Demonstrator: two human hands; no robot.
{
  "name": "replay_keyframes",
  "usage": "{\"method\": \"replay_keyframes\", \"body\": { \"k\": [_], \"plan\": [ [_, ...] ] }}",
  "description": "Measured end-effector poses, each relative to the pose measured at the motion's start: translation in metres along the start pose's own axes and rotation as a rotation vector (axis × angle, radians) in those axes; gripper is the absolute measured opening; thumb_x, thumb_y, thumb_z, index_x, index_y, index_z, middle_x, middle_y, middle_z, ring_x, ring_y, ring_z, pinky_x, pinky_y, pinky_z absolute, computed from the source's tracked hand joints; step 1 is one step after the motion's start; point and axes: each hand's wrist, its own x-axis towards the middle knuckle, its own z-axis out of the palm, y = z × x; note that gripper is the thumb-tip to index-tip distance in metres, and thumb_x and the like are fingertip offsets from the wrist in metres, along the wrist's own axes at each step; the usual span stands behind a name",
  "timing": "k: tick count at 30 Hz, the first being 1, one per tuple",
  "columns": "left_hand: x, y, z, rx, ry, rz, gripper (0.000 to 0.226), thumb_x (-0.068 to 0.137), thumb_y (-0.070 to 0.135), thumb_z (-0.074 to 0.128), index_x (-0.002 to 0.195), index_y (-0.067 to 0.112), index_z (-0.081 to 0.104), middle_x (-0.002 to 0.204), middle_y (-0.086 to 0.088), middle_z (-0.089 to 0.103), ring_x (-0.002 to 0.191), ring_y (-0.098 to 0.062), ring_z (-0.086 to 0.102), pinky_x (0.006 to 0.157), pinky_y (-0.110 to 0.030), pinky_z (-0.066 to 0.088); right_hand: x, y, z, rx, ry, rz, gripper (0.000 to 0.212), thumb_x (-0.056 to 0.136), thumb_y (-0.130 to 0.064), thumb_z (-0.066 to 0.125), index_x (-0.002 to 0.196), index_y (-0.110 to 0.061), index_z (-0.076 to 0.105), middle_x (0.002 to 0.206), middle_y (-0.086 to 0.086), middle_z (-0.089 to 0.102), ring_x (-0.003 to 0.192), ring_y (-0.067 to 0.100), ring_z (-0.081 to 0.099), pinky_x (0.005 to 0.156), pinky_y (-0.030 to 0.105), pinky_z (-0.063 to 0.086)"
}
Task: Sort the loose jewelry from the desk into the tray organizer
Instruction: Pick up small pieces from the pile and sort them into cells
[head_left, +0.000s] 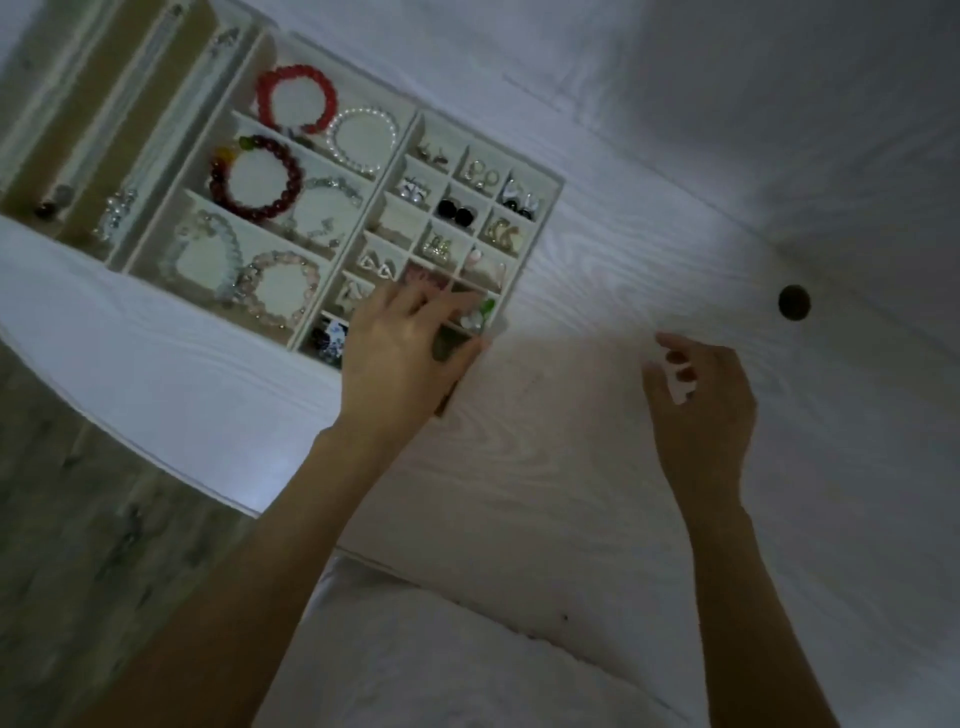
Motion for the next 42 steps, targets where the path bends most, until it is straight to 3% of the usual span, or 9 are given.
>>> {"method": "replay_keyframes", "body": {
  "k": [2,6,12,17,22,25,30,35,42],
  "plan": [
    [0.001,0.006,0.007,-0.002,-0.037,-0.004,0.040,0.081,0.042,0.059,0.107,0.015,0.071,0.094,-0.007,0.069,0.089,-0.030,0.059,0.079,-0.037,0.044,-0.002,0.027,-0.013,-0.005,-0.005,0.138,0.036,0.087,-0.026,0.065,0.120,-0.018,0.058,0.113,0.007,0.054,0.097,0.024,0.055,0.082,0.042,0.050],
    [0.001,0.009,0.015,-0.029,-0.096,-0.022,0.035,0.080,0.030,0.064,0.110,0.013,0.070,0.097,-0.006,0.069,0.091,-0.032,0.059,0.082,-0.042,0.048,-0.004,0.047,-0.010,0.111,-0.062,0.259,0.049,0.080,-0.030,0.072,0.123,-0.016,0.054,0.113,0.007,0.052,0.094,0.017,0.052,0.081,0.027,0.043],
    [0.001,0.012,0.017,-0.036,-0.095,-0.040,0.031,0.081,0.025,0.065,0.110,0.013,0.070,0.094,-0.005,0.070,0.087,-0.030,0.061,0.082,-0.045,0.049,0.011,0.041,0.015,-0.017,0.097,0.036,0.009,0.085,-0.010,0.064,0.091,-0.007,0.070,0.084,0.011,0.066,0.071,0.023,0.061,0.067,0.020,0.035],
    [0.000,0.013,0.017,-0.033,-0.071,-0.060,0.030,0.081,0.025,0.063,0.108,0.014,0.071,0.091,-0.004,0.070,0.085,-0.029,0.061,0.084,-0.043,0.048,0.007,0.029,0.026,-0.146,0.137,-0.109,0.007,0.078,-0.002,0.063,0.084,-0.003,0.067,0.076,0.015,0.062,0.066,0.031,0.059,0.057,0.028,0.038],
    [0.000,0.014,0.018,-0.002,-0.077,-0.034,0.033,0.083,0.030,0.057,0.108,0.014,0.071,0.092,-0.005,0.070,0.085,-0.029,0.061,0.089,-0.039,0.043,0.009,0.006,0.037,0.024,0.061,-0.196,0.017,0.073,0.003,0.062,0.089,-0.004,0.066,0.090,0.012,0.062,0.073,0.027,0.061,0.064,0.031,0.046],
    [-0.002,0.014,0.018,0.009,-0.061,0.006,0.035,0.084,0.034,0.054,0.108,0.014,0.071,0.092,-0.004,0.070,0.085,-0.028,0.060,0.076,-0.038,0.047,0.006,-0.008,0.047,0.062,0.000,-0.225,0.011,0.075,0.002,0.065,0.085,-0.002,0.067,0.106,0.014,0.061,0.079,0.022,0.062,0.068,0.026,0.047],
    [-0.009,0.002,0.008,-0.083,0.033,0.052,0.026,0.089,0.029,0.059,0.105,0.014,0.071,0.093,-0.001,0.069,0.086,-0.023,0.056,0.079,-0.030,0.042,0.004,-0.023,0.057,0.104,-0.108,-0.307,0.004,0.088,-0.003,0.058,0.087,-0.001,0.061,0.118,0.014,0.053,0.091,0.013,0.053,0.077,0.013,0.035],
    [-0.019,-0.031,-0.017,-0.115,0.151,-0.155,0.023,0.090,0.022,0.062,0.112,0.017,0.068,0.100,-0.001,0.066,0.094,-0.017,0.050,0.080,-0.027,0.039,0.013,-0.045,0.060,0.147,-0.166,-0.309,0.013,0.098,-0.010,0.045,0.095,-0.008,0.058,0.098,0.006,0.055,0.087,0.014,0.050,0.074,0.016,0.032],
    [-0.008,-0.068,-0.043,-0.123,0.171,-0.303,0.027,0.088,0.019,0.066,0.115,0.017,0.065,0.106,-0.002,0.064,0.094,-0.014,0.049,0.082,-0.029,0.039,0.048,-0.102,0.051,0.274,-0.186,-0.389,0.009,0.093,-0.010,0.056,0.098,-0.006,0.062,0.085,-0.006,0.062,0.076,0.003,0.054,0.067,0.006,0.039]
  ]
}}
